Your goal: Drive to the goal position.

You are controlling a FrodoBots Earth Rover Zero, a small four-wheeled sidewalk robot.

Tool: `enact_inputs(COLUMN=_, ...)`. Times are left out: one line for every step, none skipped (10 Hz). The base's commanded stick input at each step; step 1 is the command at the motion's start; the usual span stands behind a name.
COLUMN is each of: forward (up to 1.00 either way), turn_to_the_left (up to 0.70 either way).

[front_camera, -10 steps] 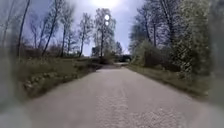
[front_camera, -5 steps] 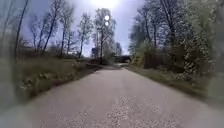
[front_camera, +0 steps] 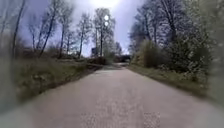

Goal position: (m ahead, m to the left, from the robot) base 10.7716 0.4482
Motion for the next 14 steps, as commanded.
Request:
enact_inputs(forward=0.70, turn_to_the_left=0.00)
enact_inputs(forward=0.70, turn_to_the_left=0.00)
enact_inputs(forward=0.70, turn_to_the_left=0.00)
enact_inputs(forward=0.70, turn_to_the_left=0.00)
enact_inputs(forward=0.70, turn_to_the_left=0.00)
enact_inputs(forward=0.70, turn_to_the_left=0.00)
enact_inputs(forward=0.70, turn_to_the_left=0.00)
enact_inputs(forward=0.70, turn_to_the_left=0.00)
enact_inputs(forward=0.70, turn_to_the_left=0.00)
enact_inputs(forward=0.70, turn_to_the_left=0.00)
enact_inputs(forward=0.70, turn_to_the_left=0.01)
enact_inputs(forward=0.70, turn_to_the_left=0.14)
enact_inputs(forward=0.70, turn_to_the_left=0.14)
enact_inputs(forward=0.70, turn_to_the_left=0.13)
